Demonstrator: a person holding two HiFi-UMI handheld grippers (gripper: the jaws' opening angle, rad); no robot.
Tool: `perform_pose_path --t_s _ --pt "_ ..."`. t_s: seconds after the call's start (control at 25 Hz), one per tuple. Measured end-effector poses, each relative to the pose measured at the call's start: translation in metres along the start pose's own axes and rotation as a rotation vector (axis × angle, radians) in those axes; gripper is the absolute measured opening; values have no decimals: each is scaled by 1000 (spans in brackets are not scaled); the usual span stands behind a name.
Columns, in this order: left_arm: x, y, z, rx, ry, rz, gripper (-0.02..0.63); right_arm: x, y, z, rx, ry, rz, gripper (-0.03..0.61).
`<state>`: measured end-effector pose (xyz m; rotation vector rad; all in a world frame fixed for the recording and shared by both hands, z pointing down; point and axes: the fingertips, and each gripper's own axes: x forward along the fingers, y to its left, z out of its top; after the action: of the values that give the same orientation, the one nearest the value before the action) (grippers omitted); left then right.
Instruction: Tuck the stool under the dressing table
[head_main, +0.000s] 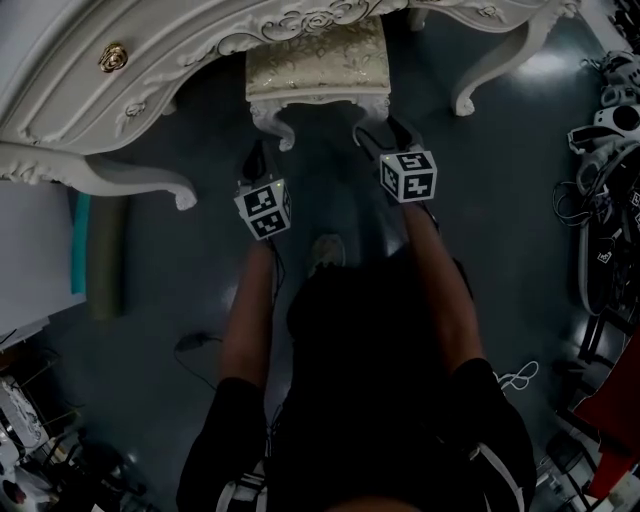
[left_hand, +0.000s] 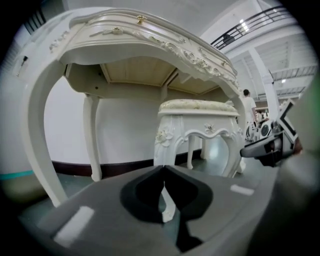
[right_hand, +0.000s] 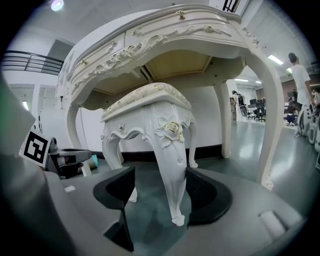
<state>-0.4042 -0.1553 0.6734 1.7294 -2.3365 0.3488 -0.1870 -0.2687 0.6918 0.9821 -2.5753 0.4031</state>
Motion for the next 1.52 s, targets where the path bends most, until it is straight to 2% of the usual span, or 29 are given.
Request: perform_pose_path --t_s 0.28,0.48,0.76,1.0,1.12,1.36,1.52 --pt "-5 -16 8 -23 5 -63 8 -7 1 -6 32 -6 -12 295" --pt "3 -26 14 -34 27 -95 8 -5 -4 -8 49 27 -39 282" --pt "-9 -29 27 -15 138 -123 8 -21 2 -15 123 134 -76 175" --pt "-33 -29 66 -3 199 -150 8 -48 26 3 159 225 -70 134" --pt "-43 -25 88 20 221 -146 8 -62 32 20 179 241 -84 77" --pt "-77 -34 134 5 257 -172 8 -110 36 54 202 278 -107 11" --pt "-102 -39 170 -15 270 -184 8 -136 44 84 223 300 -122 -2"
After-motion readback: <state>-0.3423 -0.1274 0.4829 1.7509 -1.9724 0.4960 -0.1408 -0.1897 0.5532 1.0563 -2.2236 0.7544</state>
